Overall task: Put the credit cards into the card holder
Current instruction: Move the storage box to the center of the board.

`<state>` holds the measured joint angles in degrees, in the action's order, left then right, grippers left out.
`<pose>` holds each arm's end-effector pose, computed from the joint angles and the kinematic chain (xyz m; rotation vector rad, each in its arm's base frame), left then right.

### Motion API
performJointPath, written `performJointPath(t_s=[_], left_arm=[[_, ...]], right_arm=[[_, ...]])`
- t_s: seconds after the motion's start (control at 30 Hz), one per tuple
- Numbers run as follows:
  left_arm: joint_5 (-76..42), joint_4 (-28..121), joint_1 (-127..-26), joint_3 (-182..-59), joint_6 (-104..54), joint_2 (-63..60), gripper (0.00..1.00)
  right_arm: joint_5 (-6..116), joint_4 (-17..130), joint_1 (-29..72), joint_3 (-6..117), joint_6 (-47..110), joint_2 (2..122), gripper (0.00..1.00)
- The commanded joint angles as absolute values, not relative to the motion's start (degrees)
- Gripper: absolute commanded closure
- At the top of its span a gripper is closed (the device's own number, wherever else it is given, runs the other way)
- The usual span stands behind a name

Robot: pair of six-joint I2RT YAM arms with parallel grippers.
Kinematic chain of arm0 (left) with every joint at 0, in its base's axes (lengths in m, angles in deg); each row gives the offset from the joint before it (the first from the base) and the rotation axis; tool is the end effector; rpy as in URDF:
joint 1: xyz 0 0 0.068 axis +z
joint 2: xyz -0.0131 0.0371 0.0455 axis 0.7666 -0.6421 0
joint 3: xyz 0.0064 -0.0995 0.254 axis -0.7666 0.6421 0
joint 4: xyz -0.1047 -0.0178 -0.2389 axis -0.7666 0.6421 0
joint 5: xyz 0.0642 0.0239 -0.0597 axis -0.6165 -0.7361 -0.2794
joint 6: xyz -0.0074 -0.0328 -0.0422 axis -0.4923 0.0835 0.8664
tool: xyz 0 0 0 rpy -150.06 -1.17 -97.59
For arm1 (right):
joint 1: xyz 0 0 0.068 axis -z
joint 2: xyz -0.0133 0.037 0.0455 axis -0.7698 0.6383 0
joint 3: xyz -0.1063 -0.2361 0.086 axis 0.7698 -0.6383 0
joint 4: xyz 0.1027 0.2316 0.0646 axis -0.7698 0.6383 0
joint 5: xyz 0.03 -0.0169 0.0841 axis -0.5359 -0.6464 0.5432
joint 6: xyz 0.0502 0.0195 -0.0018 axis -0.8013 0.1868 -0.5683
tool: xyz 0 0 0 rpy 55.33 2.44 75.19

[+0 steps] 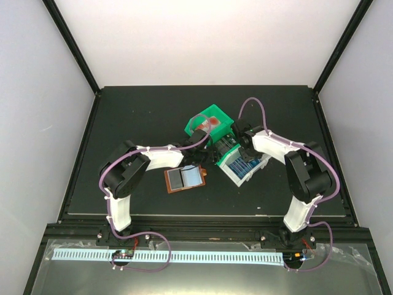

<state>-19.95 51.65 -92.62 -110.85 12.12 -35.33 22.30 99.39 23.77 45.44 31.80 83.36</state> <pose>0.2846 -0.2661 0.1407 -0.0885 2.6116 -0.7697 0.2990 0.1325 0.1679 -0.4353 2.7740 -0.5305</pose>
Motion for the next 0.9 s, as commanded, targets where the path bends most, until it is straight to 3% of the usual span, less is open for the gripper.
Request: performJointPath(t_s=[0.0, 0.2, 0.37, 0.6, 0.87], left_arm=[[-19.8, 55.0, -91.9, -110.2, 9.8, -35.8, 0.27], [-16.7, 52.8, -91.9, -110.4, 6.9, -33.7, 0.25], [-15.6, 53.1, -91.9, -111.4, 4.0, -30.0, 0.15], [-18.0, 53.4, -92.0, -107.4, 0.1, -17.8, 0.01], [-23.9, 60.7, -91.9, -100.0, -7.6, 7.7, 0.01]], right_arm=[[20.4, 98.2, 22.4, 45.4, 33.1, 79.9, 0.99], [19.4, 100.2, 20.5, 46.1, 30.8, 72.1, 0.99], [21.2, 102.5, 19.8, 45.5, 28.6, 62.0, 0.99], [47.2, 95.0, 19.7, 40.9, 26.1, 47.3, 0.99], [67.0, 85.3, 19.8, 34.3, 20.9, 40.5, 0.99]])
